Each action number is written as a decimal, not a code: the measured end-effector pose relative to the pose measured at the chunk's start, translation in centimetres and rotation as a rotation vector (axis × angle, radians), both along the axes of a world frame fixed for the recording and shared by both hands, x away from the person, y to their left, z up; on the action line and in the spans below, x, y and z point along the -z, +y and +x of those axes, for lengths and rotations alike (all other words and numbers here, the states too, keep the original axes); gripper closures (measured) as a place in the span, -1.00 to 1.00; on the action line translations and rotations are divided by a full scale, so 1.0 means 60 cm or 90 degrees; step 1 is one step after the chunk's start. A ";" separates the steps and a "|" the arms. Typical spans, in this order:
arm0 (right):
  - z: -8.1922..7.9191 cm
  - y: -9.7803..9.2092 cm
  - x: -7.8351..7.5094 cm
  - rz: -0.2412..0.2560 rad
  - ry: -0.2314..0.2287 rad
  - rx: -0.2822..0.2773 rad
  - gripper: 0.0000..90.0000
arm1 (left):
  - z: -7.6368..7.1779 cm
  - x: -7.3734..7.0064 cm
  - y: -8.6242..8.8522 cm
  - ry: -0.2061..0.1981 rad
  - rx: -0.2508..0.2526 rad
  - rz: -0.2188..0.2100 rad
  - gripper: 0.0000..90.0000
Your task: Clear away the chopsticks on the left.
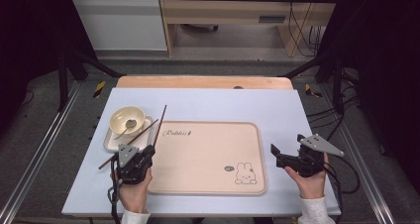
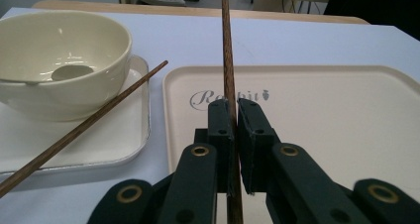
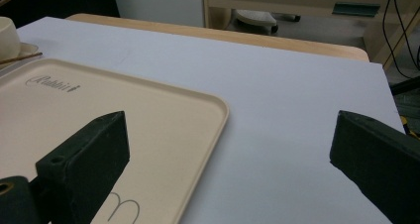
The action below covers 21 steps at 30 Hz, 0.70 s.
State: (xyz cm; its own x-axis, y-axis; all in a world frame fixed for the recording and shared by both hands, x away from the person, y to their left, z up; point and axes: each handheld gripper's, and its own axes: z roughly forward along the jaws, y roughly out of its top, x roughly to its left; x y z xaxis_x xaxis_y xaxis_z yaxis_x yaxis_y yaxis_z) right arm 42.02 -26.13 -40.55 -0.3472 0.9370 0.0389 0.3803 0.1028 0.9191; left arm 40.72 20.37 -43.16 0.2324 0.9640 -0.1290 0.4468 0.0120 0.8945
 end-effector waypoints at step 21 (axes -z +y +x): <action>0.002 0.003 0.003 -0.005 0.005 -0.001 -0.95 | 0.018 0.059 -0.019 0.063 -0.054 -0.003 0.89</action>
State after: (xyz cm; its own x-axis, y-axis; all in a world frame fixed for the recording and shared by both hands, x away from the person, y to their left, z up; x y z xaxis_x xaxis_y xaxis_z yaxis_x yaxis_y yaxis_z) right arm 42.14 -25.94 -40.72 -0.3477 0.9370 0.0340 0.3872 0.1105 0.9153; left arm 41.82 19.25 -46.73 0.1364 0.9789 -0.1523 0.5307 0.0576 0.8456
